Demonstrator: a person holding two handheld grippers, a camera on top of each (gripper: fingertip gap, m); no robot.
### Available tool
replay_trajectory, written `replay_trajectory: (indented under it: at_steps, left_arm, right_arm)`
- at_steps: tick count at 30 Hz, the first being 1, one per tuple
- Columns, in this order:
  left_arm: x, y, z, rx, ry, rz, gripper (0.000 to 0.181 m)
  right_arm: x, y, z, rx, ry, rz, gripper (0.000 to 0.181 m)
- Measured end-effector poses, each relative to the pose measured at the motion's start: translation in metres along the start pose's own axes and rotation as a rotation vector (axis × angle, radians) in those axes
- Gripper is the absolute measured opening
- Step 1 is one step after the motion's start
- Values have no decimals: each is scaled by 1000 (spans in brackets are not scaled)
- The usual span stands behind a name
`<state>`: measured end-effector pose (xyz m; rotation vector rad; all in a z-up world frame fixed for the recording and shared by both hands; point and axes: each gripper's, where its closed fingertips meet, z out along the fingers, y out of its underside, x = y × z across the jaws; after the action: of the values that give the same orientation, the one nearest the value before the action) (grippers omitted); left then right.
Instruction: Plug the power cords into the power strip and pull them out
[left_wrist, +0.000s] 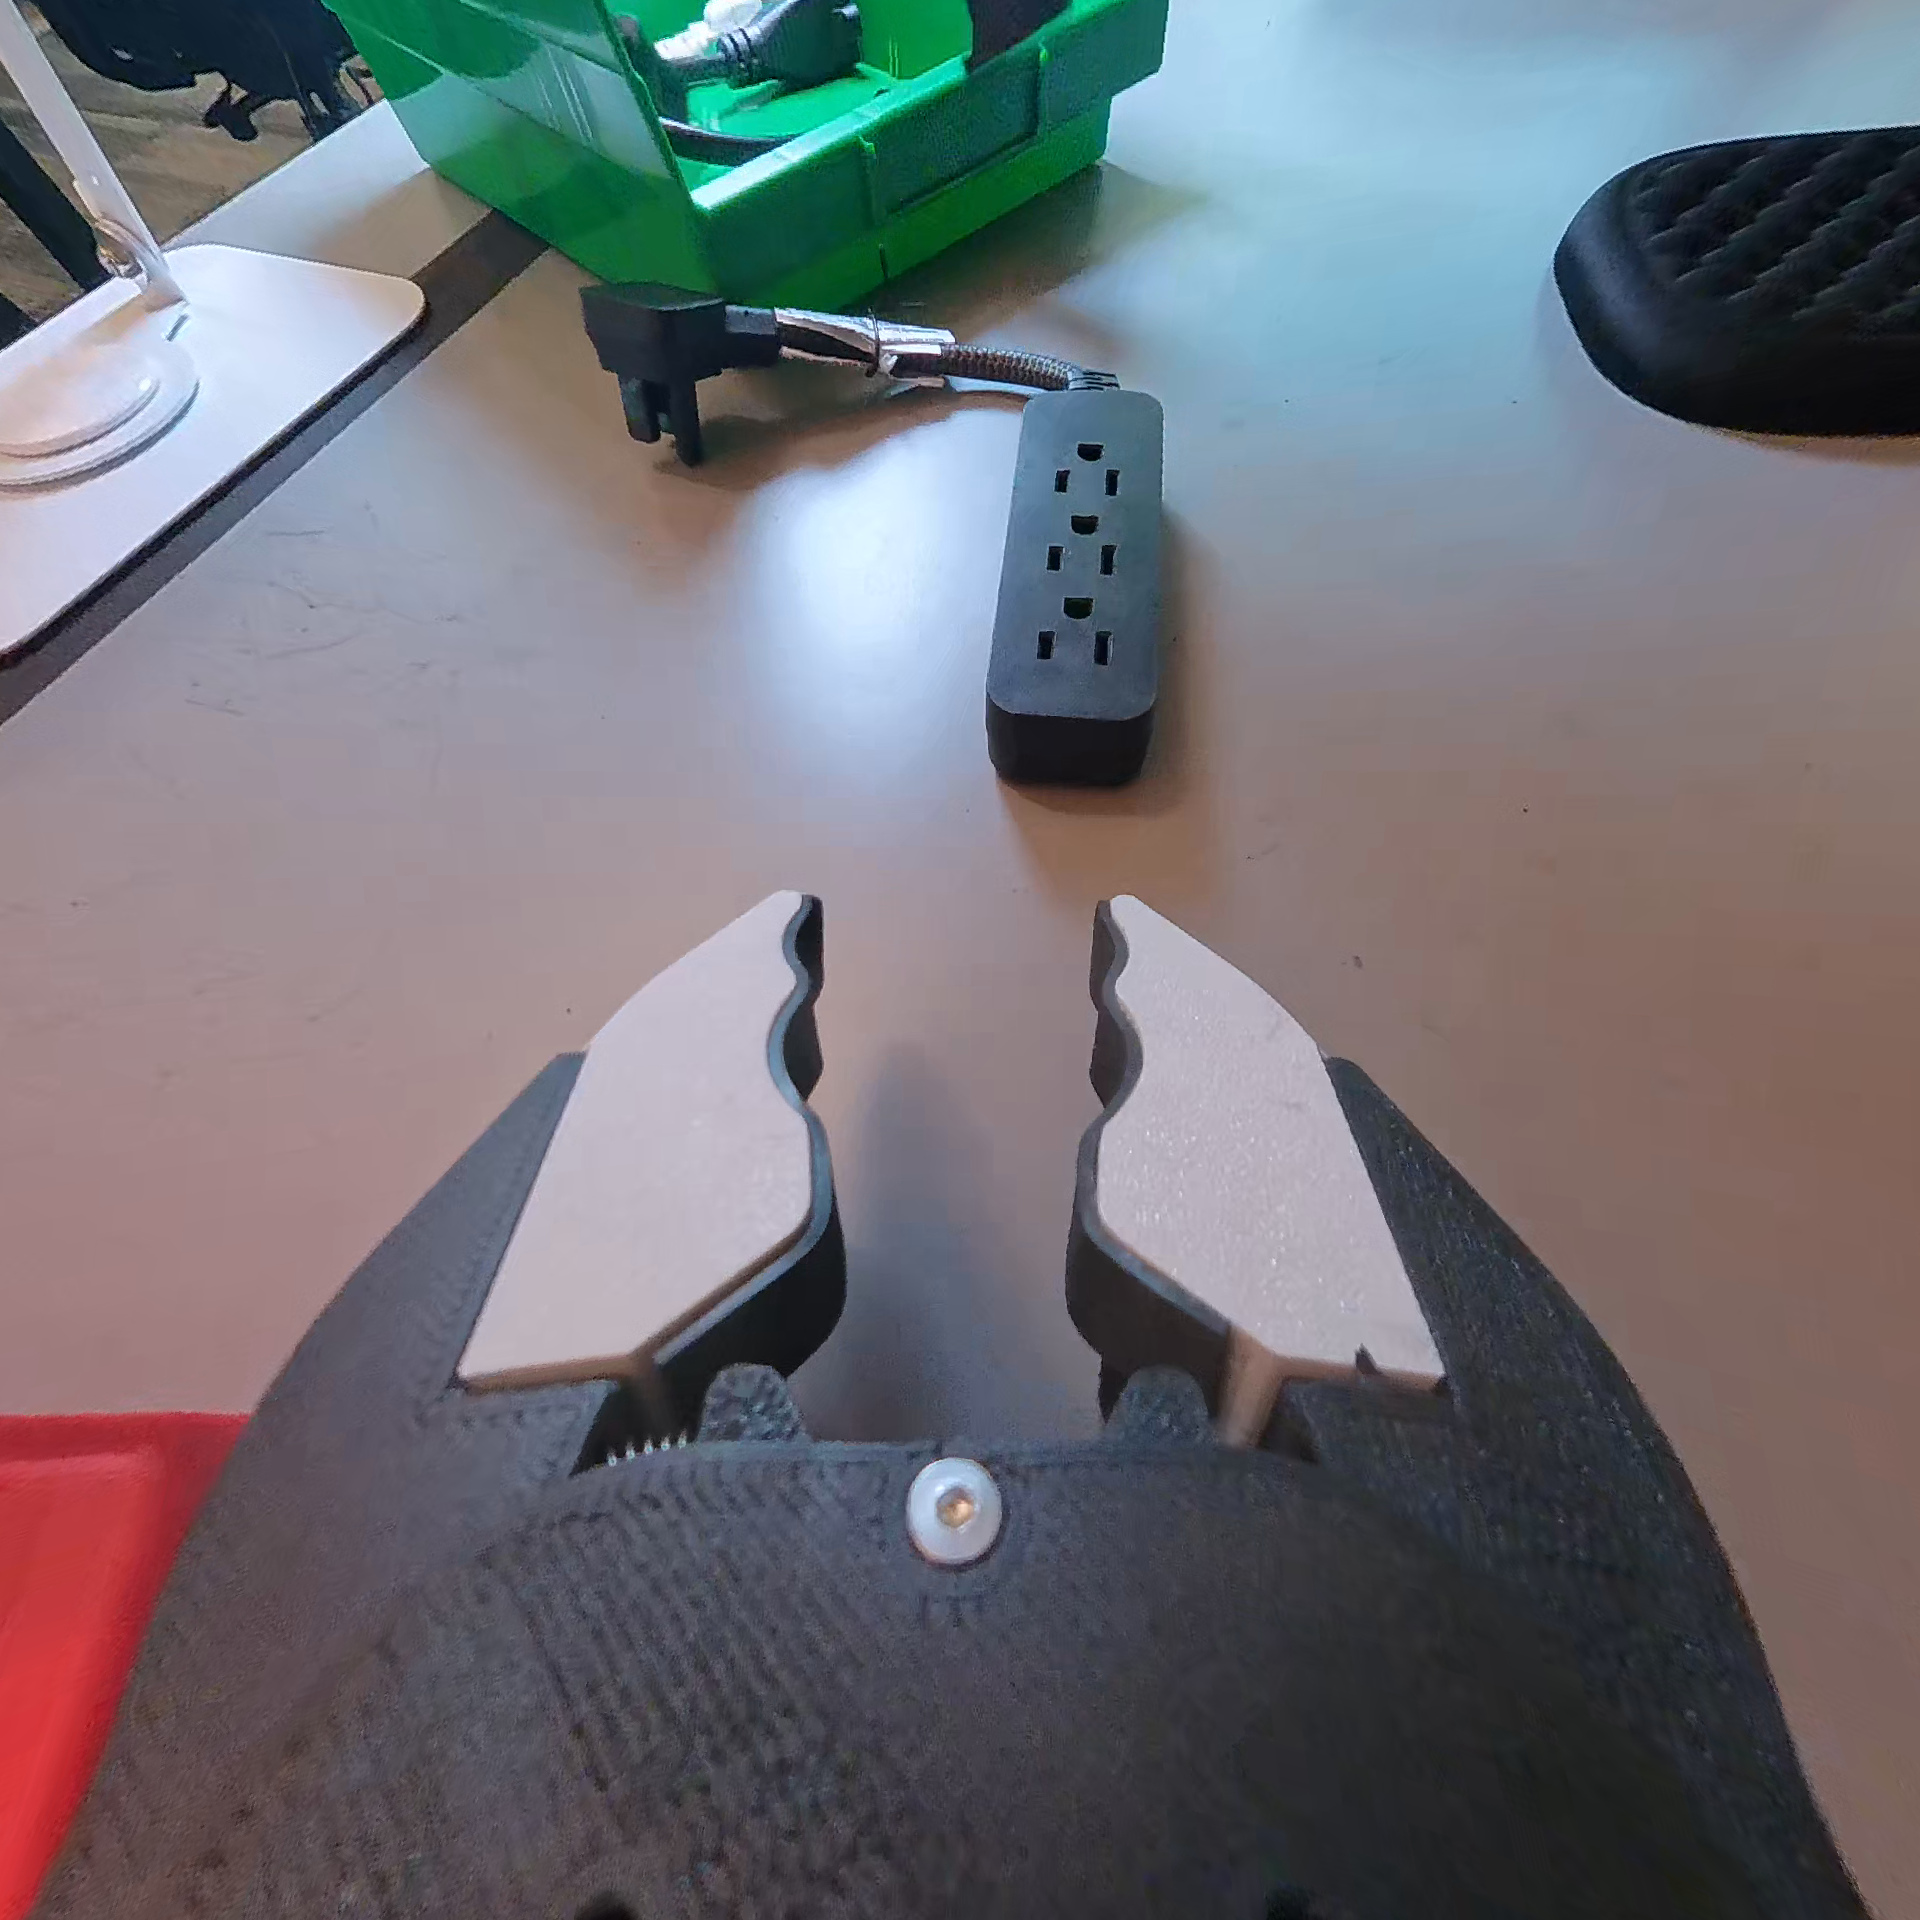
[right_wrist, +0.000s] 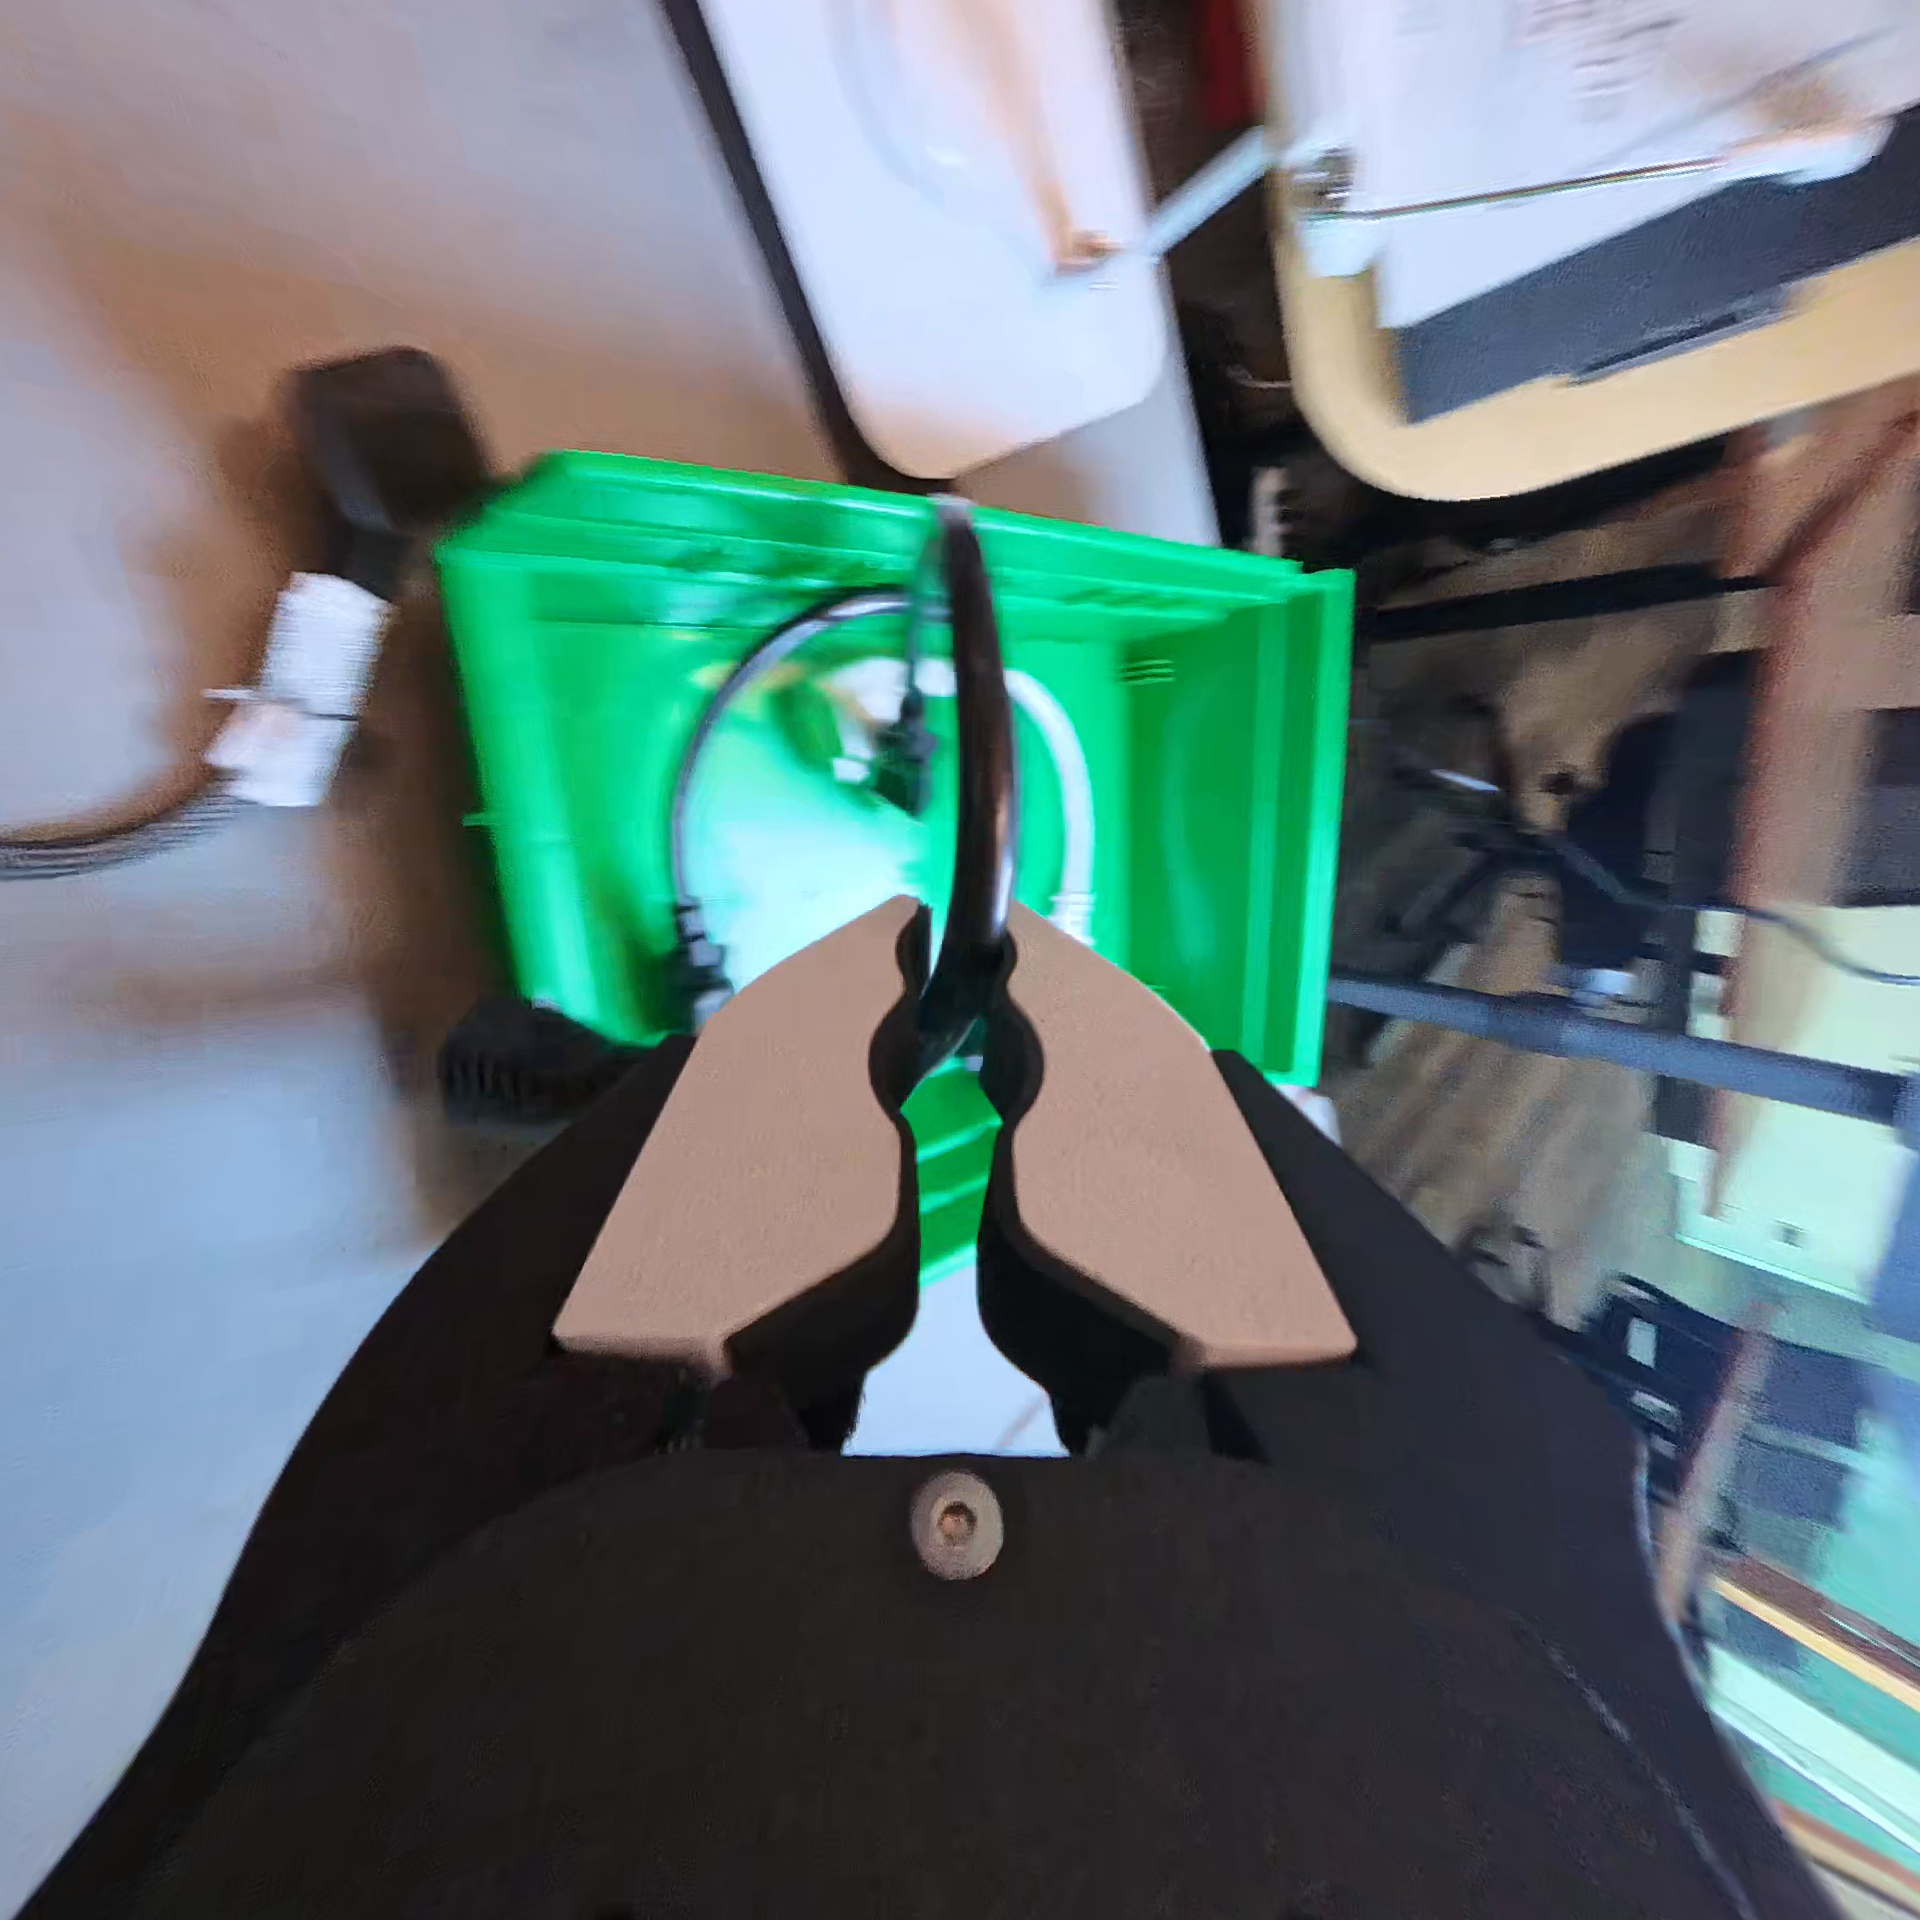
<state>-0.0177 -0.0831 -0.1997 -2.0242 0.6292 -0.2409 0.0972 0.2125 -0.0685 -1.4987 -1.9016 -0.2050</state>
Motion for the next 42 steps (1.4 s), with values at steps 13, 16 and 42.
replay_trajectory:
  at_steps: [13, 16, 42]
  left_arm:
    - [-1, 1, -5, 5, -22, 5, 49]
    - [1, 2, -2, 0, -6, 6, 49]
    - [19, -3, 13, -43, 27, 33, 56]
  right_arm:
    - [14, -2, 46, 116, 26, 117, 52]
    - [-1, -17, 10, 205, 17, 113, 56]
    - [-265, -49, 8, 295, -651, -297, 43]
